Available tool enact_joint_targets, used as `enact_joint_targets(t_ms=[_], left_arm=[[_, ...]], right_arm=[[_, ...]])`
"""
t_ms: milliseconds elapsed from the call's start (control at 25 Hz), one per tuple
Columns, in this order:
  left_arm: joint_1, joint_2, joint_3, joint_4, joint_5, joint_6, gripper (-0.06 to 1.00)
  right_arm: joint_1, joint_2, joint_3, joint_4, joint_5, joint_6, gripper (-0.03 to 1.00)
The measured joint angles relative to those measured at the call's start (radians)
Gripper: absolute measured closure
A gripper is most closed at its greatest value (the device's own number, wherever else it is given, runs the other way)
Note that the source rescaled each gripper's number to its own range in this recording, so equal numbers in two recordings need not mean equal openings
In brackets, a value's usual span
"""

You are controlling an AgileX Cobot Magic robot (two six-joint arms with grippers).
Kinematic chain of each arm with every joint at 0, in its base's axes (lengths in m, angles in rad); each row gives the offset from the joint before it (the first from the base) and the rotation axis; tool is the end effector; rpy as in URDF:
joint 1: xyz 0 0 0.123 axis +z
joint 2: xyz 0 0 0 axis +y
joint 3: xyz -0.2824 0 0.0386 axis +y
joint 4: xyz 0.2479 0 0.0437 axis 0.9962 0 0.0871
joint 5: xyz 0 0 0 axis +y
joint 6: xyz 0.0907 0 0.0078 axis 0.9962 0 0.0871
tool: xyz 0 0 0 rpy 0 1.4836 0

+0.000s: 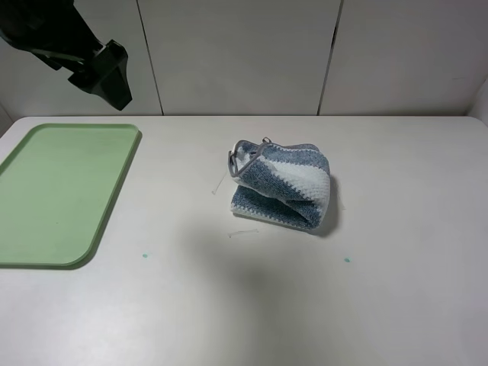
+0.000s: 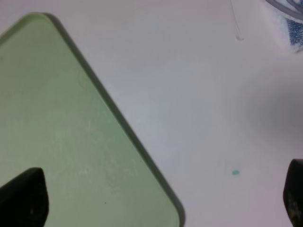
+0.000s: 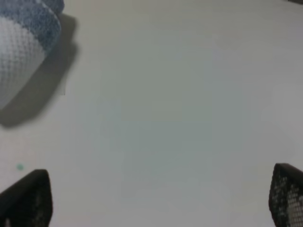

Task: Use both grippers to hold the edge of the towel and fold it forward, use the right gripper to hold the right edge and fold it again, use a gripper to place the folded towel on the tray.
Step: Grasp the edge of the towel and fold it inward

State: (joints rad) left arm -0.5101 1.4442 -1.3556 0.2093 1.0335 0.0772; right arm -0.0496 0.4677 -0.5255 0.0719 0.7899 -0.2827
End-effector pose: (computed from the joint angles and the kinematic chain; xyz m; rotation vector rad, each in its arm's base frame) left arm 0.2696 -0.1322 0.3530 0.8161 2.4413 0.1121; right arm 0.0831 0.0005 0.2881 -0.2299 2.2033 -0.0994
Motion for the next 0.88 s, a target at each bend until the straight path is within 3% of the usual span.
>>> enact_joint_targets(t_ms=[640,880], left_arm=[[0.000,0.000,0.000,0.000,0.000,0.000,-0.05],[0.000,0.000,0.000,0.000,0.000,0.000,-0.05]], right_arm=[[-0.005,-0.345,0.016,0.020,0.219,-0.001,-0.03],[-0.005,-0.418,0.023,0.022,0.236,-0.001,-0.03]])
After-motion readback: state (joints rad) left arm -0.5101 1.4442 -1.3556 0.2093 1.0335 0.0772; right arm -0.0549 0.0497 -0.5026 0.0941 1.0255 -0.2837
